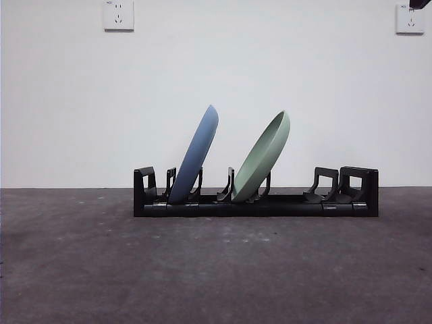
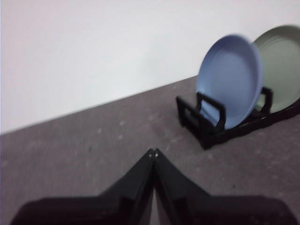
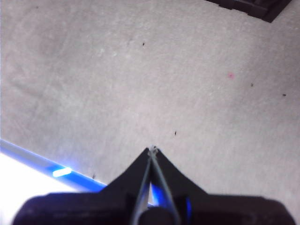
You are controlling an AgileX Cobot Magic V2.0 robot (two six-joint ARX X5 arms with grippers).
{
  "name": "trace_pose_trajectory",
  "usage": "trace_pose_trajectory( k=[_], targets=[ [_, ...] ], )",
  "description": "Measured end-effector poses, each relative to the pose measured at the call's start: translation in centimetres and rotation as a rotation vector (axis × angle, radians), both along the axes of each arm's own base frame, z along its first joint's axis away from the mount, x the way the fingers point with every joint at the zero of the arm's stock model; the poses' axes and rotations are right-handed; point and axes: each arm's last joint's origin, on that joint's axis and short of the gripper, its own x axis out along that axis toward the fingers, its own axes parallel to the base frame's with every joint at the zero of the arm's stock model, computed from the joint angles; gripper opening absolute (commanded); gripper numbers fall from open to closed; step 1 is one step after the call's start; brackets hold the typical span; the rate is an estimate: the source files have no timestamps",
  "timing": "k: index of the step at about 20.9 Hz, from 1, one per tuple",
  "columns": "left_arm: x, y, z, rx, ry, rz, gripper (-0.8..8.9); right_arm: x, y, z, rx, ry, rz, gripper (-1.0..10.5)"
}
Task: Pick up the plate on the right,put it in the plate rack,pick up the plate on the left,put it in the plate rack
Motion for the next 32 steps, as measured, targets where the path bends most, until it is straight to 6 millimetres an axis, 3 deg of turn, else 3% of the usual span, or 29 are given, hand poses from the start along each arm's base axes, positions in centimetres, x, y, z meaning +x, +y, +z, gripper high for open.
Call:
trace_pose_trajectory(
  k=[4, 8, 15, 27, 29, 32],
  targets=[
    [-0.1, 0.2, -3.1, -0.072, 0.028, 0.070, -0.03, 0.9, 0.4, 0.6, 0.043, -0.110, -0.003, 0.0],
    [-0.1, 0.2, -5.0, -0.123, 0.106, 0.085, -0.03, 1.9, 0.8, 1.4, 0.097, -0.234, -0.003, 0.0],
    [-0.2, 0.2, -5.1, -0.148, 0.124, 0.091, -0.03, 2.8, 1.2, 2.5, 0.154, -0.382, -0.009, 0.0],
    [-0.1, 0.2, -5.2, -0.150, 0.131, 0.091, -0.03, 2.9, 1.2, 2.5, 0.154, -0.392, -0.009, 0.0],
    [-0.1, 0.2, -5.2, -0.153, 0.132, 0.092, -0.03, 2.7, 0.5, 2.8, 0.093, -0.433, -0.034, 0.0],
    [-0.1, 0.2, -5.1, -0.154, 0.131, 0.092, -0.03, 1.0, -1.5, 4.5, 0.075, -0.565, -0.090, 0.0]
  ],
)
